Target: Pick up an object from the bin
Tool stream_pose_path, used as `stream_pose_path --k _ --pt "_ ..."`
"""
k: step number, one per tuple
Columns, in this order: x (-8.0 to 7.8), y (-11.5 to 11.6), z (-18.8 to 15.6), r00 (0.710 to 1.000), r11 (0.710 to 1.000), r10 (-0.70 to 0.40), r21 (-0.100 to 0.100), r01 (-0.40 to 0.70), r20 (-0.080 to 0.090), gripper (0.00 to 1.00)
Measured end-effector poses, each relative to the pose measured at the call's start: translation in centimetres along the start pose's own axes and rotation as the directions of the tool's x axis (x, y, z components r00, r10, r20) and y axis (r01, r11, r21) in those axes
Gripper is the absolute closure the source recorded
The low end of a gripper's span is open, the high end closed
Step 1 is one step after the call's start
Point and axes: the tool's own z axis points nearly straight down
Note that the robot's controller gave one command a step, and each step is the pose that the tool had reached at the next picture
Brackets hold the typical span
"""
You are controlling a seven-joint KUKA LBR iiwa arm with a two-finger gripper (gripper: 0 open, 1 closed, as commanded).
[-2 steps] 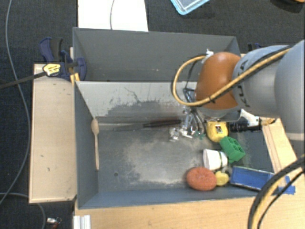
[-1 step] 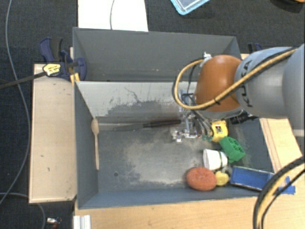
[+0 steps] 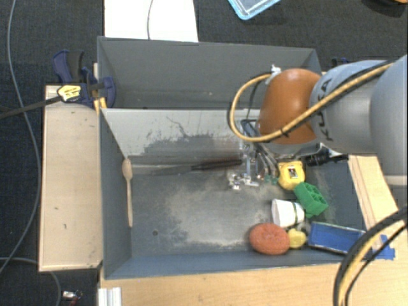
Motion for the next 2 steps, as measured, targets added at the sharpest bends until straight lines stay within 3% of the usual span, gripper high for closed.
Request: stream_pose_path --k 2 --pt "0.4 -0.6 1.5 1.000 1.000 0.002 0.000 -0.002 -0.003 1.00"
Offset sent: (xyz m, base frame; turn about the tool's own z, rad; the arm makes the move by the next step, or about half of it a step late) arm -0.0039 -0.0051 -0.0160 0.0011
